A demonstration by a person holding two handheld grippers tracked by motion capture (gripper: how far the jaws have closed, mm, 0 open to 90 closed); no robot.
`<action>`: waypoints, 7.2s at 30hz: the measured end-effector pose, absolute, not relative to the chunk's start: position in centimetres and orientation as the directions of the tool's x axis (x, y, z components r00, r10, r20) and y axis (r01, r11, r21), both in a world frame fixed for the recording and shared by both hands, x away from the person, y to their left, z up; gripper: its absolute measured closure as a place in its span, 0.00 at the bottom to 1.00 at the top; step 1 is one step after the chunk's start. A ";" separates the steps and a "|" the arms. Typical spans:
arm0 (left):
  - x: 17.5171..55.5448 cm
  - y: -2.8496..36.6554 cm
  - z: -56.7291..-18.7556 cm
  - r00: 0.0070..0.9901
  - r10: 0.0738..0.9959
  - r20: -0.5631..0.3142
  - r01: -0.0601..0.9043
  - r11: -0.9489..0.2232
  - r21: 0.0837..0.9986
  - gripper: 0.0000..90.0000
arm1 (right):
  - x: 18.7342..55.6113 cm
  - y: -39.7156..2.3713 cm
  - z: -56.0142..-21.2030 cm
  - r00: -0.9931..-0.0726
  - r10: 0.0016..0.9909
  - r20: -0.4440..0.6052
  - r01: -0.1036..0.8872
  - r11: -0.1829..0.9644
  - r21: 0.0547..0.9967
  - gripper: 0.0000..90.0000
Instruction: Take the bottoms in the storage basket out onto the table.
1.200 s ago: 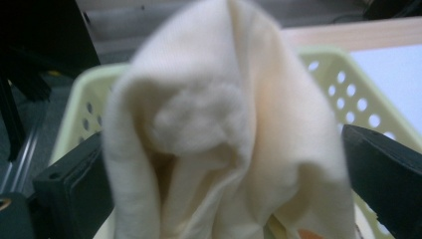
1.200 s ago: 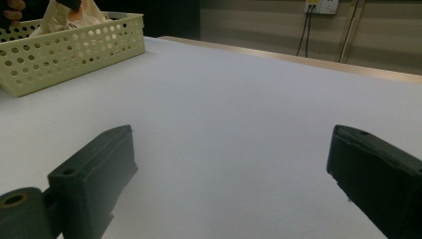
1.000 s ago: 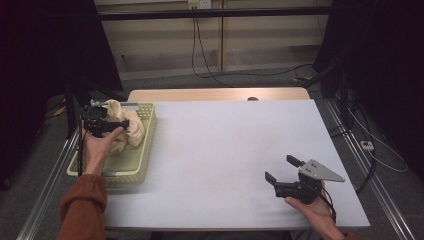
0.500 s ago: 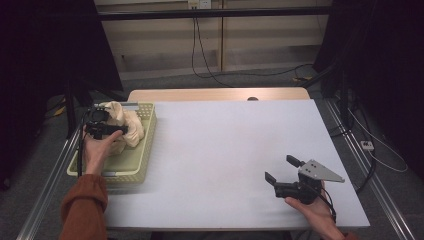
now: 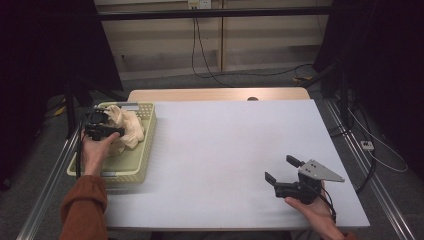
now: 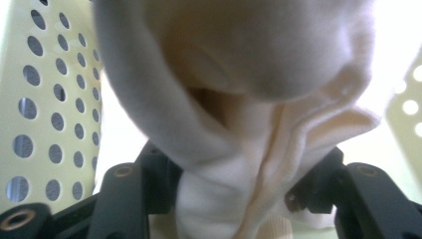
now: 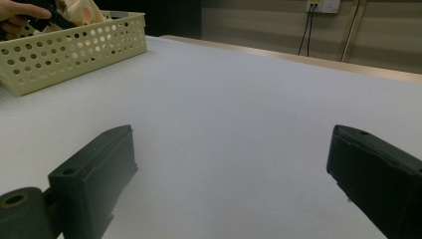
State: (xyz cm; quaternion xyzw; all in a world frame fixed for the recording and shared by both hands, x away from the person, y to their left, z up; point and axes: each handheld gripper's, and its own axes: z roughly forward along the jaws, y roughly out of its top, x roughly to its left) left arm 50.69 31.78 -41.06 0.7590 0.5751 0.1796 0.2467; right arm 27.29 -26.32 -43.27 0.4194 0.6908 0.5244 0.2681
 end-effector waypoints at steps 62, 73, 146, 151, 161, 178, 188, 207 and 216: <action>46.7 32.3 -37.0 0.286 0.950 -0.129 0.592 -0.069 0.803 0.73 | 27.4 -26.3 -43.3 -0.502 0.861 0.079 0.303 0.090 0.949 0.06; 45.9 32.1 -36.0 0.307 0.941 -0.141 0.522 -0.043 0.852 0.73 | 27.3 -26.3 -43.3 -0.503 0.860 0.080 0.304 0.089 0.949 0.06; 42.4 27.4 -30.0 0.481 0.871 -0.099 0.268 -0.038 0.963 0.73 | 27.3 -26.3 -43.3 -0.508 0.858 0.080 0.302 0.090 0.949 0.05; 42.4 27.0 -29.9 0.488 0.869 -0.087 0.266 -0.053 0.963 0.73 | 27.3 -26.3 -43.3 -0.507 0.858 0.083 0.302 0.087 0.949 0.05; 42.0 25.7 -29.2 0.509 0.858 -0.060 0.247 -0.079 0.966 0.73 | 27.3 -26.3 -43.3 -0.508 0.857 0.084 0.304 0.087 0.949 0.05; 41.7 23.9 -28.7 0.540 0.840 -0.041 0.245 -0.111 0.963 0.73 | 27.3 -26.3 -43.3 -0.510 0.856 0.083 0.303 0.089 0.949 0.05; 41.6 22.8 -28.6 0.569 0.821 -0.043 0.242 -0.118 0.963 0.73 | 27.3 -26.3 -43.3 -0.510 0.856 0.085 0.304 0.087 0.949 0.05; 41.6 20.1 -28.9 0.615 0.788 -0.026 0.246 -0.160 0.956 0.73 | 27.2 -26.3 -43.3 -0.510 0.856 0.082 0.302 0.089 0.949 0.05; 41.0 18.8 -28.4 0.635 0.772 -0.015 0.233 -0.172 0.957 0.73 | 27.3 -26.3 -43.3 -0.513 0.855 0.076 0.300 0.095 0.949 0.05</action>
